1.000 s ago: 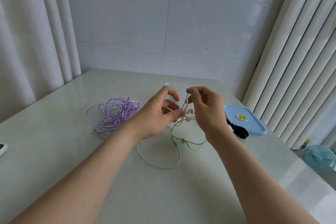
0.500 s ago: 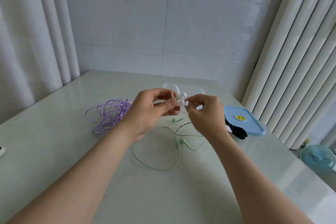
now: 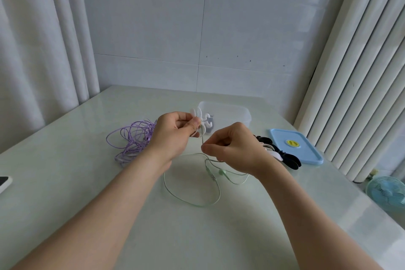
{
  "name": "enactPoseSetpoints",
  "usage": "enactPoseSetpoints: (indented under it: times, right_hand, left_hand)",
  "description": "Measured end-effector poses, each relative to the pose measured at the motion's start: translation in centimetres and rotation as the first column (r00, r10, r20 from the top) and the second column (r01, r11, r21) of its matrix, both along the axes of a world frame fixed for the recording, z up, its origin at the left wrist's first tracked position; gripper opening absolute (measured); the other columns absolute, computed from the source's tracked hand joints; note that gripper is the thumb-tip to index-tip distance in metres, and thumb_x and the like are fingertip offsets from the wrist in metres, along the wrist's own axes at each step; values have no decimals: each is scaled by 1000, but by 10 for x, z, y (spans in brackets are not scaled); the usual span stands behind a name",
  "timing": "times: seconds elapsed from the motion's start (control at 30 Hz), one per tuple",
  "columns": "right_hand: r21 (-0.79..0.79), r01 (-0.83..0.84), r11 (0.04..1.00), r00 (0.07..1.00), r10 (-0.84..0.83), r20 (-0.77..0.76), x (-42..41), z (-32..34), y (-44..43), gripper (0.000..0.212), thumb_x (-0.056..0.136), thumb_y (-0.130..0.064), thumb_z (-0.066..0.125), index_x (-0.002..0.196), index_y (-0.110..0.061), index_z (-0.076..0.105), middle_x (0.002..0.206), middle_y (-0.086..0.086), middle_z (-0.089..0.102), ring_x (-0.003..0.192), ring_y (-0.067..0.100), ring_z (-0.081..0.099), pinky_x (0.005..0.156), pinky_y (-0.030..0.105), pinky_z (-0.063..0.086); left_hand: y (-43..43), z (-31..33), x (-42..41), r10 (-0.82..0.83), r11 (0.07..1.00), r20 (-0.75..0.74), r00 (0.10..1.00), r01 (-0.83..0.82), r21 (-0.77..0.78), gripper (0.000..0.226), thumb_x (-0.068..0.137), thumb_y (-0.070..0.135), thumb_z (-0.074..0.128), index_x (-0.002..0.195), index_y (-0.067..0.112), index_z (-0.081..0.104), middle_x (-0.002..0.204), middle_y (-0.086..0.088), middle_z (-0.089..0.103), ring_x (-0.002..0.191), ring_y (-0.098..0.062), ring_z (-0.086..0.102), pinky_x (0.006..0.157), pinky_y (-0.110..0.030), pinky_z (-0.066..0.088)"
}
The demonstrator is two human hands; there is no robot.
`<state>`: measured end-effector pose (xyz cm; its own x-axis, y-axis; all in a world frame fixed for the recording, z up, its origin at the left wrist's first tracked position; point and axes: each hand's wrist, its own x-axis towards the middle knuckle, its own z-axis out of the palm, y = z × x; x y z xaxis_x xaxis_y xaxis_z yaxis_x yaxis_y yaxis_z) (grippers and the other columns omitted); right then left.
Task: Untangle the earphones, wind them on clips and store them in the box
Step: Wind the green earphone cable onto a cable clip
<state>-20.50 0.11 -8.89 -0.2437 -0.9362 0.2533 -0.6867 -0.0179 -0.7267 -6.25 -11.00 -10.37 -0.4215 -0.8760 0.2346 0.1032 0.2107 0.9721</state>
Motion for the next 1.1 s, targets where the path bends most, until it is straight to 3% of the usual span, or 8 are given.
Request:
enactPoseSetpoints:
  times: [0.17,0.27,0.43,0.57,0.73,0.83,0.93,1.1]
  right_hand:
    - [5,-66,998,998,66,-26,3,0,3,9,89,-19,77,82,-19,82,65,0,75,58,10,69,64,23,55]
    - [-85,-26,996,1000,25,-11,8,1,2,14,90,-17,72,77,-18,78,58,-4,68,50,10,52,56,22,44]
    - [-259,145,955,975,-93,204,6,10,0,18,95,-17,63,80,-10,71,61,0,57,57,12,46,53,27,37]
    - [-292,233,928,926,-121,358,2,16,2,19,105,-23,57,96,-9,65,69,14,49,51,13,37,45,16,34]
    - [-291,263,920,892,-117,438,-4,12,-2,18,107,-32,56,95,-19,62,63,10,36,57,24,33,47,29,32]
    - [-297,336,894,893,-202,401,-8,10,-3,17,105,-32,59,95,-20,65,56,-2,33,48,15,27,45,25,25]
    - [-319,455,831,886,-387,257,-13,5,-4,15,102,-33,58,93,-24,68,49,-9,42,44,11,34,46,27,30]
    - [-187,592,784,787,-612,-75,-20,-3,-5,19,97,-37,57,97,-30,75,81,-5,68,66,17,59,57,29,37]
  left_hand:
    - [-3,-3,-1,45,998,-44,998,-42,55,16,93,23,78,104,11,74,89,-2,80,77,-6,74,62,-15,48]
    - [-6,-5,1,57,996,24,998,-55,-77,13,94,18,78,104,14,72,92,-2,77,74,-9,73,61,-16,48]
    - [-4,-5,1,-121,968,204,971,161,-193,13,100,15,70,111,20,72,101,-1,70,78,-6,64,64,-10,45]
    - [4,-4,0,-206,936,285,936,273,-221,12,100,13,68,112,12,71,106,-11,73,82,-12,68,71,-25,53]
    - [8,-4,0,-281,903,339,898,367,-225,14,97,15,74,111,18,72,104,-3,76,95,-29,74,80,-28,57]
    - [8,-3,0,-291,894,337,895,380,-237,18,94,10,77,111,16,72,104,-4,78,99,-22,76,99,-39,58]
    - [9,-2,0,-285,896,309,908,366,-250,23,92,5,78,111,14,71,105,-3,77,99,-18,74,91,-27,58]
    - [14,1,-2,-310,895,203,929,357,-269,24,89,-1,78,110,8,70,105,-12,77,93,-16,74,87,-23,59]
